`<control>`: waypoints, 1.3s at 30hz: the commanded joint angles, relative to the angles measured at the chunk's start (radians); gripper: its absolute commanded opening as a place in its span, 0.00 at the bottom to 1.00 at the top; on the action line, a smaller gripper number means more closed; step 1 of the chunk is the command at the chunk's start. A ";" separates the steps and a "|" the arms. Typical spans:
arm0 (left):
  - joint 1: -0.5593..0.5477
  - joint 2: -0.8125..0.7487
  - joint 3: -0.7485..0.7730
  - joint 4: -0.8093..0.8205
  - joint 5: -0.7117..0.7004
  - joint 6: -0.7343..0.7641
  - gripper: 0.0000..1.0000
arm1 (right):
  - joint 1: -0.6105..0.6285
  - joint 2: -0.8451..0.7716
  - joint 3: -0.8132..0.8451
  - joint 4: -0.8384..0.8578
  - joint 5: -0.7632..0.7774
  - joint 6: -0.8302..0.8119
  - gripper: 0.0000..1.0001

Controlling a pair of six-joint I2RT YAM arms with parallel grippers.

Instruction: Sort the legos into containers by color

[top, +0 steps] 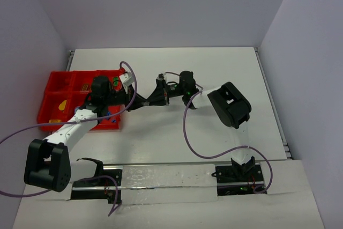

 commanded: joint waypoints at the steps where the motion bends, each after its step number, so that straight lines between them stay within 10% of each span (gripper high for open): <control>1: -0.003 0.011 0.037 0.022 0.006 0.016 0.00 | 0.011 0.002 0.042 0.065 -0.030 0.007 0.00; 6: -0.003 0.029 0.060 -0.048 0.005 0.039 0.00 | 0.007 0.002 0.046 0.065 -0.039 0.012 0.06; 14: -0.001 0.028 0.067 -0.173 -0.045 0.146 0.00 | -0.052 -0.009 0.034 0.072 -0.027 0.022 0.85; 23: 0.099 0.038 0.143 -0.294 -0.094 0.171 0.00 | -0.119 -0.096 -0.017 0.015 -0.004 -0.124 1.00; 31: 0.305 -0.030 0.307 -0.694 -0.372 0.297 0.00 | -0.148 -0.367 0.060 -0.983 0.228 -0.977 1.00; 39: 0.371 -0.049 0.259 -0.753 -0.587 0.336 0.00 | -0.159 -0.552 0.119 -1.341 0.508 -1.358 1.00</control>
